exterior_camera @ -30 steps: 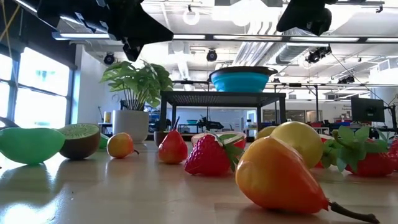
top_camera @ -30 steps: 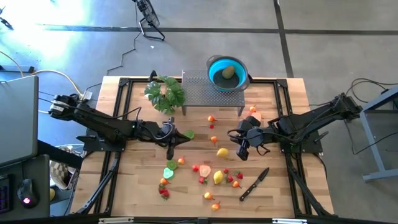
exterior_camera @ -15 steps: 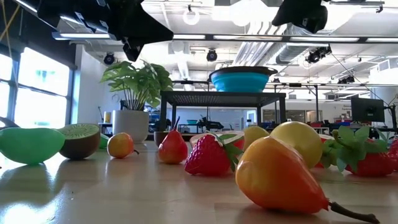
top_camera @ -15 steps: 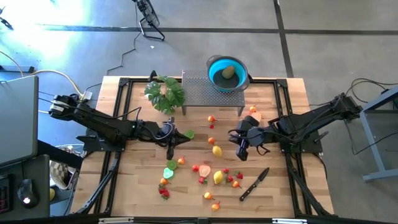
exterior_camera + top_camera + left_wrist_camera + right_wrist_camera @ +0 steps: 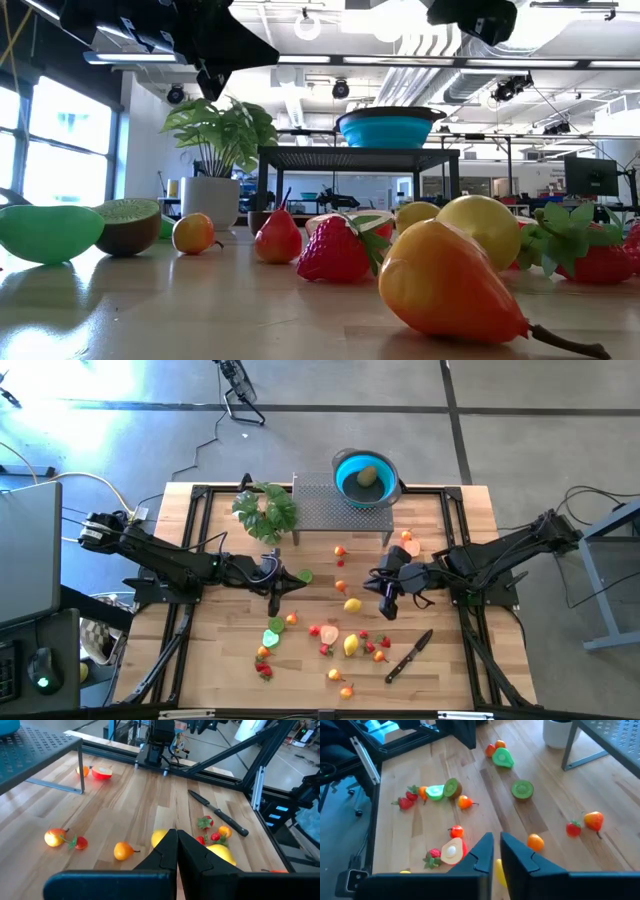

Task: Pick & Place Fruit
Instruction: Put the yellow lemon in the blue bowl on the shelf

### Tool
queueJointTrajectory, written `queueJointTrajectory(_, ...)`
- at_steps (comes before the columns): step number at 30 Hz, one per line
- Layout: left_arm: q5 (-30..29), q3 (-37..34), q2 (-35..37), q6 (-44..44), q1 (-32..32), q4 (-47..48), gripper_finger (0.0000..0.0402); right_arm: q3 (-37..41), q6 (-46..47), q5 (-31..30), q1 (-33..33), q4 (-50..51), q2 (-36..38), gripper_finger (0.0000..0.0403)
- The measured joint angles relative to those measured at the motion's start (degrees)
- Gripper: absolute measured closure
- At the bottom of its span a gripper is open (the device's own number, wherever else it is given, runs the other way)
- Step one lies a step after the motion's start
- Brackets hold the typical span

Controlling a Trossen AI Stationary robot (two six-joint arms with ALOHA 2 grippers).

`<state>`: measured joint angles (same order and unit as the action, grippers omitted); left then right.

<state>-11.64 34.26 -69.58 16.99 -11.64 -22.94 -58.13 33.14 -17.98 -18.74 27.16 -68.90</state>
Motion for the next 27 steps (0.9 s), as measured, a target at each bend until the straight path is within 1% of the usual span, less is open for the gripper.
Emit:
queueJointTrajectory(3,0.00,0.00,0.00,0.00,0.00,0.47,0.0402,0.00,-0.92,0.51,0.00,-0.03,-0.35,0.0328)
queueJointTrajectory(10,0.02,0.00,0.00,0.02,0.00,0.19,0.0402,0.00,-7.60,4.79,0.00,-1.43,-2.46,0.0203)
queueJointTrajectory(13,-0.05,0.02,0.66,0.97,0.00,0.65,0.0402,0.00,-8.42,5.92,0.14,-1.71,-4.07,0.0167)
queueJointTrajectory(15,-0.77,0.08,0.98,1.49,0.02,-0.05,0.0402,0.00,-8.80,7.59,0.63,-2.11,-5.52,0.0155)
queueJointTrajectory(19,-1.80,0.03,2.80,1.53,0.02,0.62,0.0402,-0.09,-7.58,10.74,1.79,-2.47,-9.23,0.0149)
queueJointTrajectory(23,-1.97,0.04,4.97,1.42,0.02,1.55,0.0402,-1.47,-4.56,10.99,2.73,-2.23,-13.12,0.0149)
queueJointTrajectory(27,-1.99,0.07,6.94,1.31,0.02,4.66,0.0402,-1.62,-1.18,10.92,3.47,-1.37,-16.19,0.0149)
